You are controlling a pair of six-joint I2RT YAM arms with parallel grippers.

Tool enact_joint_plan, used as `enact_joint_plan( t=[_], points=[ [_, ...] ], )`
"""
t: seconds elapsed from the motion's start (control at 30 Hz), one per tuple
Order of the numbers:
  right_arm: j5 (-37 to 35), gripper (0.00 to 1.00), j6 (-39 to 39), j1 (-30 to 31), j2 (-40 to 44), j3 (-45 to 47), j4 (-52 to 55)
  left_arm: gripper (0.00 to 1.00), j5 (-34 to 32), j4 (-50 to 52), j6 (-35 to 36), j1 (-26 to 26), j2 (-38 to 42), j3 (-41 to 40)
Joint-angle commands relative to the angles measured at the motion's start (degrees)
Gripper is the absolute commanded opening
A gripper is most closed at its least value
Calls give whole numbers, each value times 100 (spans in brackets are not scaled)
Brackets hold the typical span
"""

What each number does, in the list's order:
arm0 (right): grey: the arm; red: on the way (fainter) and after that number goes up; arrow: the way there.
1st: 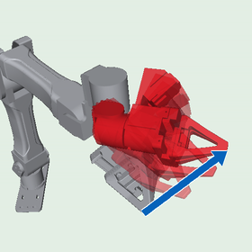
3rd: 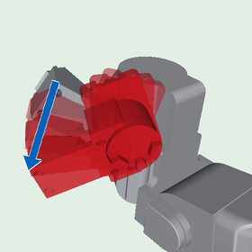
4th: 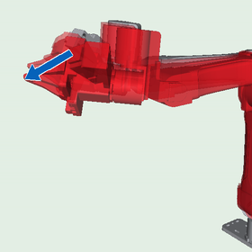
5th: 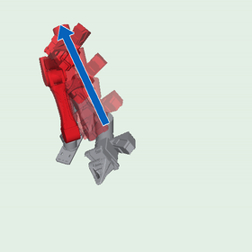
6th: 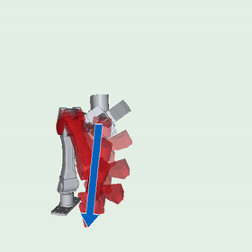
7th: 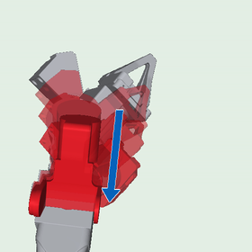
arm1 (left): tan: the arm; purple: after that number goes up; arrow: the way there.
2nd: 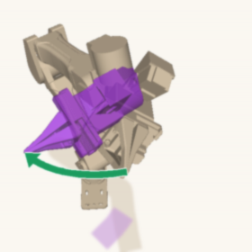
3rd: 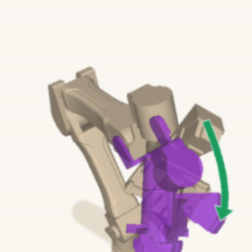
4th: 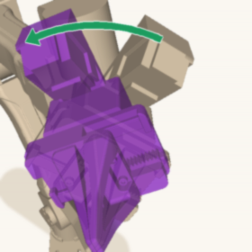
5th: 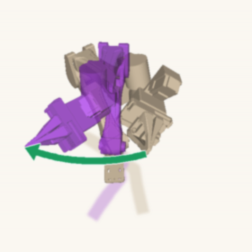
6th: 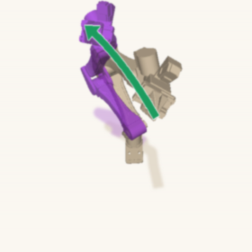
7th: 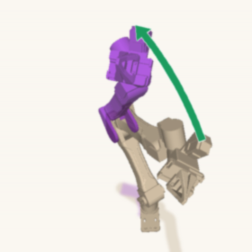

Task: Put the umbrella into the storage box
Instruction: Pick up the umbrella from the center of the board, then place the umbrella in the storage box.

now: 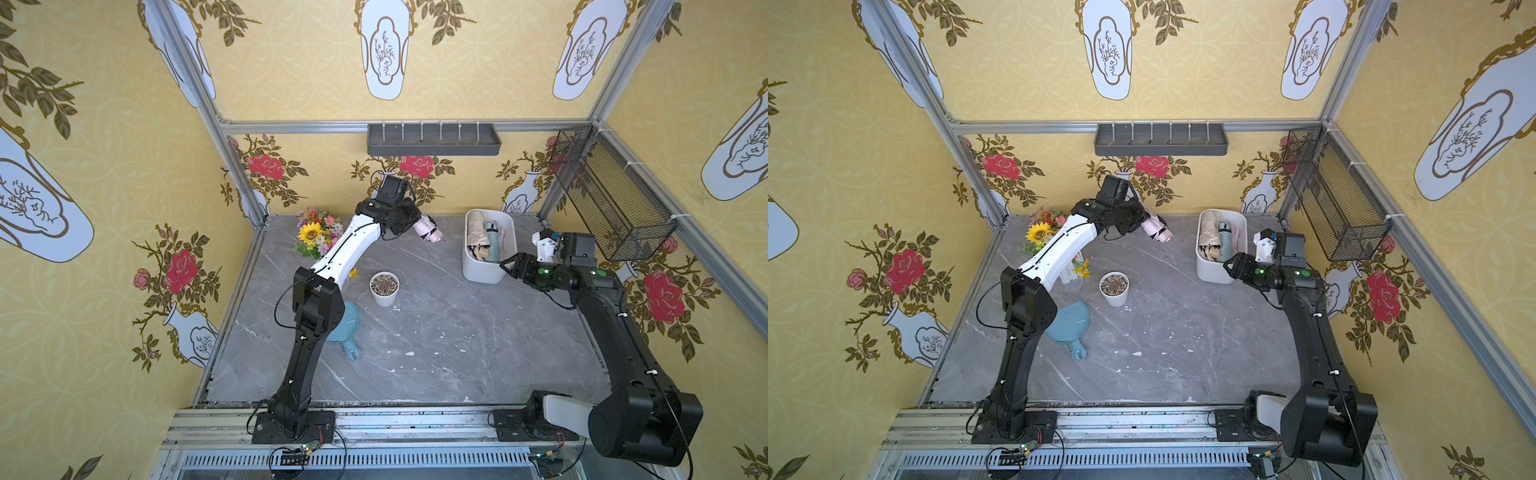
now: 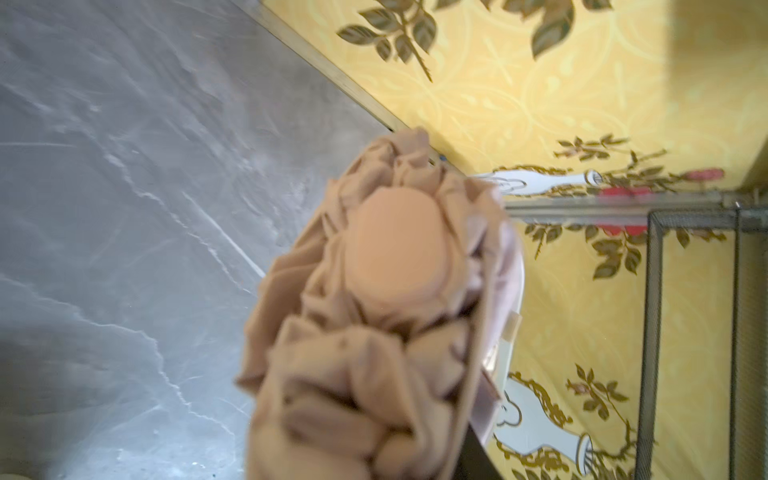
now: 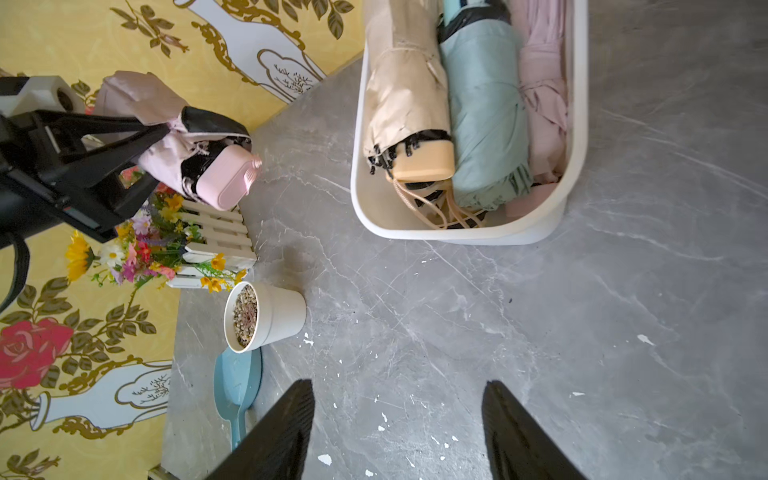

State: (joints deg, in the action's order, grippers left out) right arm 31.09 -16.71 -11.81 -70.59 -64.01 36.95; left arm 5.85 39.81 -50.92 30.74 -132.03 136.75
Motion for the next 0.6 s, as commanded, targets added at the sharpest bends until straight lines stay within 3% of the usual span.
enact_joint_plan(
  t=[0.0, 0.17, 0.3, 0.57],
  points=[
    [346, 68, -115, -361, -115, -183, 189, 0, 537, -778, 297, 84, -69, 97],
    [692, 68, -251, -949, -287, -238, 359, 0, 1283, -2310, 345, 323, -178, 7],
    [945, 68, -428, -1093, -282, -162, 146, 0, 1807, -3344, 111, 471, -477, 35],
    [2282, 70, -547, -964, -227, -149, -1229, 0, 2908, -4111, -35, 529, -651, -38]
  ],
)
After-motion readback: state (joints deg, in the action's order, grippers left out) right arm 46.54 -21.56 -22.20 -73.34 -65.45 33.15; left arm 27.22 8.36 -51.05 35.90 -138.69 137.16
